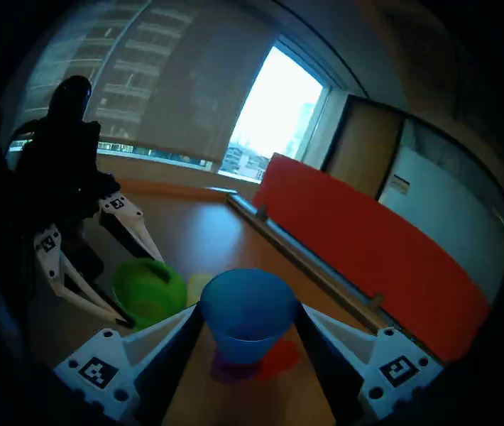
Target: Pour water
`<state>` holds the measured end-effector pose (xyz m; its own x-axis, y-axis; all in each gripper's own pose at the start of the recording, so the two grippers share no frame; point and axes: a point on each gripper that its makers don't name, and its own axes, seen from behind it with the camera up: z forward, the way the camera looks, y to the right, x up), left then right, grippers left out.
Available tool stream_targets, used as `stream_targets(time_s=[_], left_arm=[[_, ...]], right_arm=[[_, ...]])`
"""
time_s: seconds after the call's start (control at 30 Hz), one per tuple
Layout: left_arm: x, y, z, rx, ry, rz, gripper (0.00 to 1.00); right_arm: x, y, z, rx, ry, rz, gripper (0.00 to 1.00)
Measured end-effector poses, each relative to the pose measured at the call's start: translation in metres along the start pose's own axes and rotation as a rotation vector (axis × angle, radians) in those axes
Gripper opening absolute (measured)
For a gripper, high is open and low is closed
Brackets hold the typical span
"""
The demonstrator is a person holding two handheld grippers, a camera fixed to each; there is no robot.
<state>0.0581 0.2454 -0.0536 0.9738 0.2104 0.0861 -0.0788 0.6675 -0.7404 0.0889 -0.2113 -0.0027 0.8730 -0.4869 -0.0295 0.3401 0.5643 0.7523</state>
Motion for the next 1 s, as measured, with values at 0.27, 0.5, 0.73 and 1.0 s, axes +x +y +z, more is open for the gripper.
stream_targets(time_s=[0.27, 0.5, 0.73, 1.0], left_arm=[[-0.012, -0.008, 0.003, 0.007, -0.039, 0.007, 0.86], [-0.021, -0.015, 0.006, 0.017, -0.062, -0.001, 0.86], [-0.037, -0.019, 0.011, 0.012, -0.105, 0.002, 0.86], [-0.056, -0.026, 0.019, 0.018, -0.149, -0.004, 0.86]], right_arm=[[-0.014, -0.001, 0.000, 0.028, -0.051, 0.041, 0.93], [-0.027, -0.001, 0.000, 0.050, -0.092, 0.076, 0.93], [-0.043, 0.000, -0.001, 0.068, -0.133, 0.094, 0.93], [-0.070, 0.007, -0.002, 0.072, -0.185, 0.105, 0.93]])
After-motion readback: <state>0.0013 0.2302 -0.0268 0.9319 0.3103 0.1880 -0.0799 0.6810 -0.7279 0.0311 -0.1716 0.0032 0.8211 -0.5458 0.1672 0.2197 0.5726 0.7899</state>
